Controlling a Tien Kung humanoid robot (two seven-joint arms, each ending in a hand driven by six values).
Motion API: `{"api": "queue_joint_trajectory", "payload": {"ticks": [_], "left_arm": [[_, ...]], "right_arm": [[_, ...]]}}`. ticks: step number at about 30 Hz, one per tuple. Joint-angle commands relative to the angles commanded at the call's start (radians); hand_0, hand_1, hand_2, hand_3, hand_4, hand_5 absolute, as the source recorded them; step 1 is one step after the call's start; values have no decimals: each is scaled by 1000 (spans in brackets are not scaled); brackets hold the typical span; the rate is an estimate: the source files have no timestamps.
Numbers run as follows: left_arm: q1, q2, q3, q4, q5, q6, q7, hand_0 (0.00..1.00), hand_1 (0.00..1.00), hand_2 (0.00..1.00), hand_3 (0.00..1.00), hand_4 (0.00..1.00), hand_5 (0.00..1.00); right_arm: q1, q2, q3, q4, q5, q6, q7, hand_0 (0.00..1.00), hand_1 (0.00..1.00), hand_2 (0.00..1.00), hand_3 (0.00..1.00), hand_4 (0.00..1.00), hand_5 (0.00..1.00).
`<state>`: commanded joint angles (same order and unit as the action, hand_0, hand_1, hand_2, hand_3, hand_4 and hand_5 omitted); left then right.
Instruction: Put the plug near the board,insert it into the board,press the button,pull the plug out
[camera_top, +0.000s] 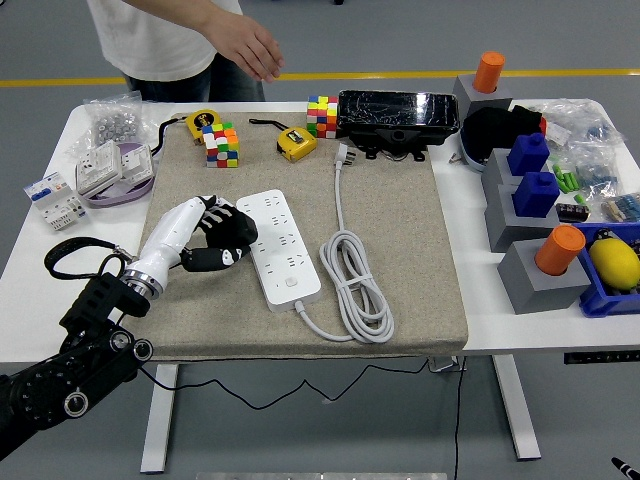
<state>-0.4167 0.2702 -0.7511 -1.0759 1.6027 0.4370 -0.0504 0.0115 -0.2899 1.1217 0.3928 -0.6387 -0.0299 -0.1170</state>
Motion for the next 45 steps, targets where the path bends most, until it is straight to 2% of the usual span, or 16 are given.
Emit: {"api": "queue_joint_trajectory", "payload": {"ticks": [6, 24, 25, 30, 31, 36, 37, 42, 43, 45], "left_arm": [[-11, -9, 17, 14, 5, -3, 9, 412, 428, 473, 538, 609, 2], [-13, -7, 30, 17, 21, -17, 29, 421, 436, 474, 539, 606, 2], [-13, -7, 32, 16, 20, -19, 30, 451, 482, 513, 558, 652, 2], [-12, -7, 32, 15, 17, -34, 34, 451, 482, 513, 558, 652, 2], [-11, -7, 32, 15, 16, -36, 35, 555, 641, 558, 571, 861, 60], [-12, -6, 34, 14, 9, -41, 37, 555, 641, 558, 571, 861, 60], [-12, -6, 34, 14, 10, -41, 38, 589, 679, 590, 601, 934, 130], [-12, -5, 34, 13, 8, -40, 35, 589, 679, 590, 601, 934, 130], [-11, -5, 34, 13, 6, -40, 33, 591, 692, 656, 696, 998, 262], [-10, -5, 34, 14, -9, -38, 16, 591, 692, 656, 696, 998, 262]], "right_arm": [[4, 0, -6, 2, 1, -1, 1, 568, 664, 677, 605, 976, 476], [4, 1, -9, 1, 4, -1, 0, 569, 664, 676, 603, 976, 476], [4, 1, -10, 1, 3, -1, 0, 567, 664, 676, 604, 976, 476], [2, 1, -12, 1, 4, 0, 0, 567, 664, 676, 604, 976, 476], [2, 1, -12, 1, 4, 0, 0, 569, 664, 676, 604, 976, 476], [3, 0, -12, 2, 4, 0, 0, 569, 664, 676, 604, 976, 476], [3, 0, -12, 2, 4, 0, 0, 569, 664, 676, 602, 976, 476], [3, -1, -10, 2, 4, 0, 0, 569, 664, 676, 602, 976, 476], [2, -1, -10, 2, 3, 0, 0, 569, 664, 676, 602, 975, 476], [2, -1, -11, 1, 4, 0, 0, 569, 664, 676, 602, 975, 476]]}}
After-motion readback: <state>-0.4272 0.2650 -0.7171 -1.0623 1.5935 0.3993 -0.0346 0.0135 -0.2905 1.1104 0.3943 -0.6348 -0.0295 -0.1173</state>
